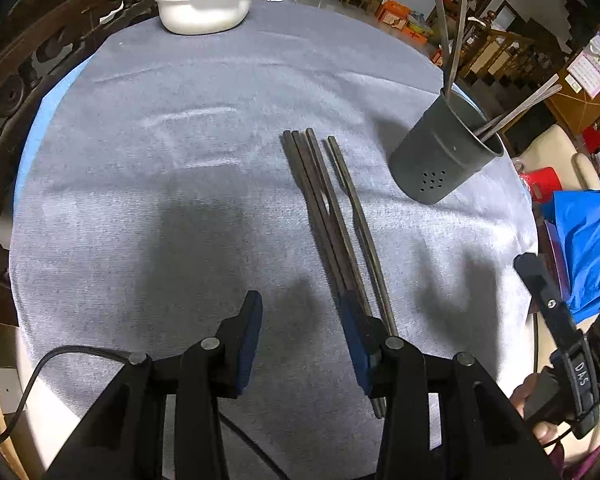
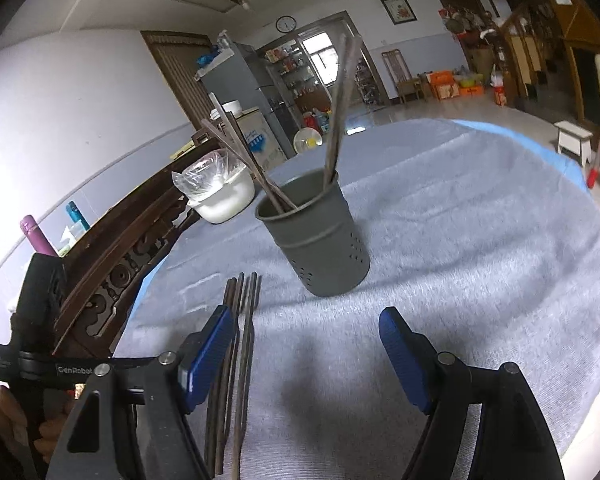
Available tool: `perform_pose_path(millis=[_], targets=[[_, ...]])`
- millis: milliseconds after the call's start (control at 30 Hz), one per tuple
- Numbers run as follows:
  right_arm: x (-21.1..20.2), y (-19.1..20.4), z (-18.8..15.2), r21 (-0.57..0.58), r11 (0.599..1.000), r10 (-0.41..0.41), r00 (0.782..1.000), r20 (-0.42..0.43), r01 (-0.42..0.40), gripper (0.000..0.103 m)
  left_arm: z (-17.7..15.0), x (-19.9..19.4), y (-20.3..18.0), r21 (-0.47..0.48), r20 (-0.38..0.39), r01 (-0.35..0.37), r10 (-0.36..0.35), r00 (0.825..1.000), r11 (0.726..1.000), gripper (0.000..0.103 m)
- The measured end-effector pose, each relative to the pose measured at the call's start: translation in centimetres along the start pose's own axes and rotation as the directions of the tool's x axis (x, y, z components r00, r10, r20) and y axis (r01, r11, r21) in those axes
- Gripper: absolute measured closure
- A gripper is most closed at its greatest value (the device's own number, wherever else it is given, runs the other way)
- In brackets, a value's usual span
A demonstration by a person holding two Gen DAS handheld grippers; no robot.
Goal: Organize utensils
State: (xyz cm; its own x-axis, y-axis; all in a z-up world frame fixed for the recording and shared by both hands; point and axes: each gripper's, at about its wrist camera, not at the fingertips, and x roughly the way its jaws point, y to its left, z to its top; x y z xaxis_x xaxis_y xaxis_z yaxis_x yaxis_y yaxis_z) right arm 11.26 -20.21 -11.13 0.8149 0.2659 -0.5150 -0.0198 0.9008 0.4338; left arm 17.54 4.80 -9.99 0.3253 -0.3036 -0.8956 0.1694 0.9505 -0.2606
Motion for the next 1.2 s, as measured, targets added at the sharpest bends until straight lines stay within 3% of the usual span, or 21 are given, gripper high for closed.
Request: perform_pose_path(millis=[67, 200, 267, 300, 333, 700, 967, 1200], targets=[[0.4, -0.3, -0.1, 0.013, 1.000, 0.015, 1.000, -0.015, -0.014, 0.025, 0.1, 0.0, -0.1, 0.000, 0.015, -0.009, 0.009, 1.000, 1.000, 0.050], [1.0, -1.0, -0.4, 0.052, 0.997, 0.059, 0.997, -0.043, -0.057, 0.025, 0.2, 0.7, -0.5, 0.003, 0.007, -0.018, 0.018, 1.000, 1.000, 0.050], [1.3, -1.2, -0.5, 0.063, 0.995, 0.082, 0.995, -0.054, -0.079, 0.046, 0.3, 1.3, -0.8, 0.014, -0.003, -0.032, 0.032, 0.999, 0.999, 0.050], [1.6, -1.3, -0.5, 0.059, 0.995, 0.081, 0.994, -0.074, -0.077, 0.071, 0.3, 1.4, -0.9, 0.016, -0.006, -0.037, 0.037, 0.999, 0.999, 0.050], [1.9, -1.3, -0.6, 0.056, 0.996, 0.072, 0.994, -0.086, -0.068, 0.072, 0.3, 1.5, -0.9, 0.017, -0.009, -0.041, 0.041, 0.999, 0.999, 0.050], [3.4, -2.1, -1.0, 0.121, 0.986, 0.125, 0.985, -0.118, -0.111, 0.073, 1.1, 3.6, -0.8, -0.007, -0.043, -0.064, 0.064, 0.997, 0.998, 0.050], [5.0, -3.3, -1.7, 0.190, 0.977, 0.131, 0.978, -0.162, -0.100, 0.073, 1.7, 4.8, -0.6, -0.019, -0.051, -0.054, 0.053, 0.997, 0.998, 0.050], [5.1, -3.3, -1.9, 0.178, 0.980, 0.117, 0.978, -0.171, -0.086, 0.073, 1.9, 5.0, -0.2, -0.010, -0.041, -0.043, 0.042, 0.998, 0.999, 0.050]])
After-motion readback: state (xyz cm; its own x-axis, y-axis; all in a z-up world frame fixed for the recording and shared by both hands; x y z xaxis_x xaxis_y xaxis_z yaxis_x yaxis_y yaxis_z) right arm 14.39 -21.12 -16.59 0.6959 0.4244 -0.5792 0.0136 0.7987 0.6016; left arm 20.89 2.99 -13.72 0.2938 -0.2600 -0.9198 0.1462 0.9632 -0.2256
